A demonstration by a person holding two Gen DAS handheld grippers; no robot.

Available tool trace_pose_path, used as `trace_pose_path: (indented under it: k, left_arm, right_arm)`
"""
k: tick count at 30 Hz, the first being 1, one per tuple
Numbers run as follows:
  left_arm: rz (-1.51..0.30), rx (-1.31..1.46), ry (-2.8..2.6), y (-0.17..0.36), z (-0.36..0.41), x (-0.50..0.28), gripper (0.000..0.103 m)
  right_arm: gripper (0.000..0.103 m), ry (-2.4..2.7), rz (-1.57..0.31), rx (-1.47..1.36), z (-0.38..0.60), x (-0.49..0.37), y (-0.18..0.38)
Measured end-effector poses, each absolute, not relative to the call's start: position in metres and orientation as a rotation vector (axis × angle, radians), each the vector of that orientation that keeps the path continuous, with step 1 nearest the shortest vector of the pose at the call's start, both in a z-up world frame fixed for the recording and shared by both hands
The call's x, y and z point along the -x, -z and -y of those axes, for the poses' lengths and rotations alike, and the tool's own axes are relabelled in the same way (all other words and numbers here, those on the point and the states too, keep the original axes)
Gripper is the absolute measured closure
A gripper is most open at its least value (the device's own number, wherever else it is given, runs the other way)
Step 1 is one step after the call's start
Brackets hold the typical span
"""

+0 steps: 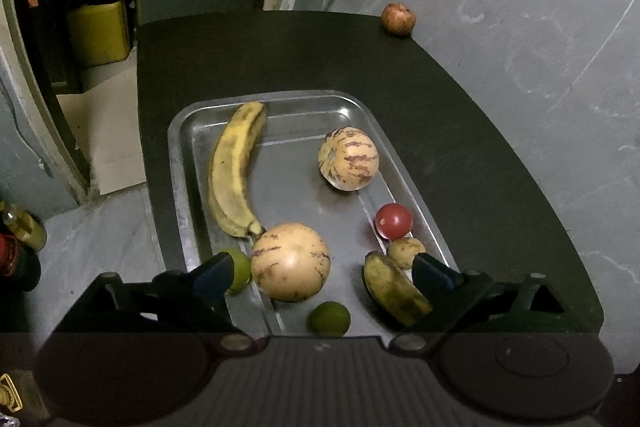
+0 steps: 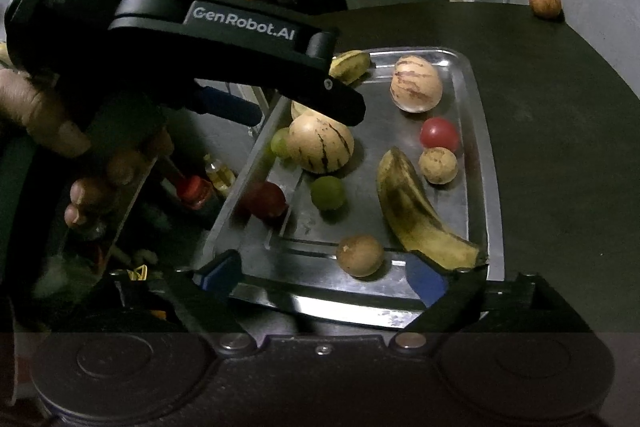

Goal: Organize fruits

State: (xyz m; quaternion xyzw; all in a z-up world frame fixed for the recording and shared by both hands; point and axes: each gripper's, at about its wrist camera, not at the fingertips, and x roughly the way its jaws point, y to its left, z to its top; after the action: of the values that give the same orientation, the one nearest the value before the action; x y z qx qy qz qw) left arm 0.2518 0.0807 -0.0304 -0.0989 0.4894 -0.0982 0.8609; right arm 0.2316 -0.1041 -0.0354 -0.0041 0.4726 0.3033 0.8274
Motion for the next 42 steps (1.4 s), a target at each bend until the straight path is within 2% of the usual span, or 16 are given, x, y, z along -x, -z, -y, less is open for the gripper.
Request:
trace_pose_path:
  k: [3,17,42]
  left_arm:
    - [-1.016,0.206,0.198,0.026,-0.081,-0.246,0.002]
    - [-0.938,0.256,0.104,0.006,-0.095,-0.212,0.001]
    - [-0.779,0.332,-0.098,-0.032,-0.114,-0.111,0.001]
  right_arm:
    - [0.005,-0.648,-0.988,0.003,0.105,-0.229,0.032]
    - [0.001,-0.629,-0.948,0.000,0.104,-0.214,0.021]
    - [0.001,-0.478,-0.860,-0.015,0.116,-0.167,-0.010]
